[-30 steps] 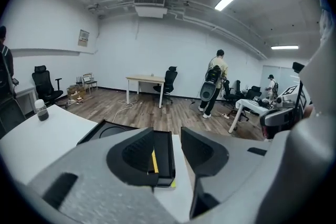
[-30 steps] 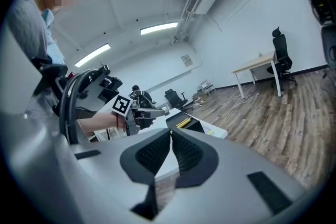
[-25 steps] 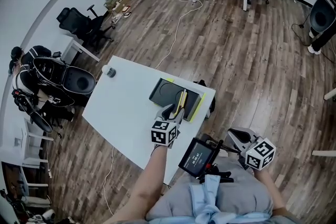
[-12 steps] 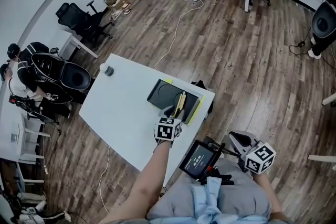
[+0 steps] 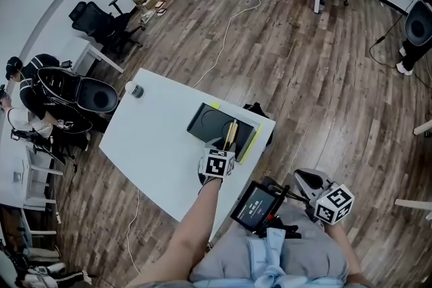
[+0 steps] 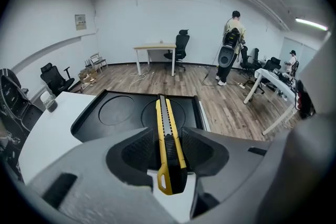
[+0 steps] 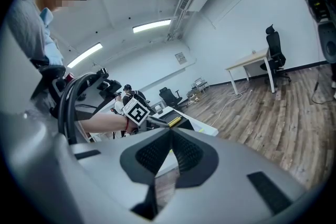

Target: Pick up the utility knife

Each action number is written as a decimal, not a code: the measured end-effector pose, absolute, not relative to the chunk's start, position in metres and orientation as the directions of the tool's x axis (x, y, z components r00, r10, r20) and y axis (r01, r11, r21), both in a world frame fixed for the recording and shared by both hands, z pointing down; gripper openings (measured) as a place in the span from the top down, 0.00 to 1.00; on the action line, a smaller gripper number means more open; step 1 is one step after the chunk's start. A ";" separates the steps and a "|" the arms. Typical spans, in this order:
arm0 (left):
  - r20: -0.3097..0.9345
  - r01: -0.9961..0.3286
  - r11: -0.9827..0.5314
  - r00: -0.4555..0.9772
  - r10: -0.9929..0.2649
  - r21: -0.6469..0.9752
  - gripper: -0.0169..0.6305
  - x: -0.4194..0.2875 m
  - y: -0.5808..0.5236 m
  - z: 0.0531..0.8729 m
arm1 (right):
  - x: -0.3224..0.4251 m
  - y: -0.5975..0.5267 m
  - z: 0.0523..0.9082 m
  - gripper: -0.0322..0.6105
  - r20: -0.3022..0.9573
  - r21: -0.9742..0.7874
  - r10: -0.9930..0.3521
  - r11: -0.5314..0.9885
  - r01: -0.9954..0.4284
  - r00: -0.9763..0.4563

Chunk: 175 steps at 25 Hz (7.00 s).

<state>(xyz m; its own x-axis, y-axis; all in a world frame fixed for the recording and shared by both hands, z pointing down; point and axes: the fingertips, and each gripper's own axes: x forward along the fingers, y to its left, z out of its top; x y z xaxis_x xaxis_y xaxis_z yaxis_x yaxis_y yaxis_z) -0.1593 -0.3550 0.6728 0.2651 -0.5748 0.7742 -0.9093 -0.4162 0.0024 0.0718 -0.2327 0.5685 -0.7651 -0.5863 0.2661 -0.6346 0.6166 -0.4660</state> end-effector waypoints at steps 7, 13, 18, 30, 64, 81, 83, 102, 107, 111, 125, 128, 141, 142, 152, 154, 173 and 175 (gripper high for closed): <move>0.797 -0.911 -0.413 0.258 -0.547 0.011 0.73 -0.160 -0.354 0.678 | 0.072 -0.235 0.570 0.90 0.271 -0.472 -0.589 0.608 -0.639 -0.761; 0.795 -0.920 -0.391 0.266 -0.545 0.040 0.73 -0.159 -0.354 0.679 | 0.071 -0.238 0.569 0.90 0.264 -0.478 -0.588 0.609 -0.633 -0.764; 0.811 -0.924 -0.376 0.269 -0.519 0.066 0.74 -0.161 -0.353 0.679 | 0.072 -0.236 0.570 0.90 0.263 -0.486 -0.593 0.600 -0.636 -0.761; 0.894 -0.883 -0.457 0.285 -0.347 0.104 0.74 -0.160 -0.357 0.675 | 0.075 -0.232 0.571 0.90 0.268 -0.494 -0.595 0.590 -0.639 -0.757; 0.868 -0.875 -0.479 0.286 -0.406 0.064 0.72 -0.155 -0.381 0.680 | 0.075 -0.230 0.583 0.90 0.286 -0.502 -0.606 0.565 -0.655 -0.742; 0.837 -0.883 -0.469 0.245 -0.488 -0.015 0.77 -0.154 -0.379 0.677 | 0.082 -0.230 0.578 0.90 0.278 -0.502 -0.609 0.567 -0.653 -0.742; 0.818 -0.885 -0.466 0.267 -0.510 -0.002 0.77 -0.151 -0.377 0.673 | 0.083 -0.230 0.575 0.90 0.278 -0.501 -0.607 0.570 -0.651 -0.745; 0.714 -0.896 -0.441 0.344 -0.610 0.055 0.77 -0.145 -0.364 0.627 | 0.069 -0.229 0.566 0.90 0.253 -0.465 -0.570 0.637 -0.615 -0.782; 0.691 -0.901 -0.431 0.348 -0.634 0.058 0.77 -0.152 -0.357 0.614 | 0.064 -0.232 0.562 0.90 0.249 -0.459 -0.567 0.645 -0.611 -0.785; 0.664 -0.904 -0.424 0.347 -0.662 0.050 0.77 -0.156 -0.348 0.600 | 0.062 -0.231 0.558 0.90 0.247 -0.455 -0.563 0.651 -0.607 -0.789; 0.521 -0.898 -0.439 0.360 -0.774 -0.033 0.77 -0.141 -0.317 0.542 | 0.059 -0.229 0.560 0.90 0.232 -0.450 -0.546 0.673 -0.587 -0.805; 0.492 -0.894 -0.447 0.377 -0.784 -0.026 0.77 -0.135 -0.308 0.529 | 0.058 -0.228 0.558 0.90 0.228 -0.447 -0.543 0.679 -0.583 -0.808; 0.383 -0.875 -0.483 0.432 -0.816 -0.043 0.77 -0.127 -0.280 0.480 | 0.054 -0.225 0.548 0.90 0.195 -0.432 -0.539 0.703 -0.565 -0.819; 0.375 -0.873 -0.486 0.436 -0.818 -0.047 0.77 -0.125 -0.278 0.476 | 0.054 -0.225 0.547 0.90 0.191 -0.431 -0.538 0.705 -0.563 -0.821; 0.305 -0.853 -0.518 0.476 -0.825 -0.067 0.77 -0.106 -0.270 0.447 | 0.057 -0.224 0.544 0.90 0.176 -0.414 -0.533 0.723 -0.553 -0.828; 0.300 -0.852 -0.519 0.478 -0.825 -0.070 0.77 -0.104 -0.270 0.444 | 0.057 -0.224 0.543 0.90 0.174 -0.408 -0.532 0.727 -0.552 -0.829; 0.309 -0.847 -0.528 0.488 -0.816 -0.057 0.77 -0.102 -0.274 0.446 | 0.056 -0.225 0.532 0.91 0.176 -0.299 -0.542 0.765 -0.570 -0.821; 0.310 -0.846 -0.530 0.490 -0.815 -0.056 0.77 -0.100 -0.274 0.448 | 0.057 -0.224 0.533 0.91 0.175 -0.299 -0.540 0.767 -0.568 -0.823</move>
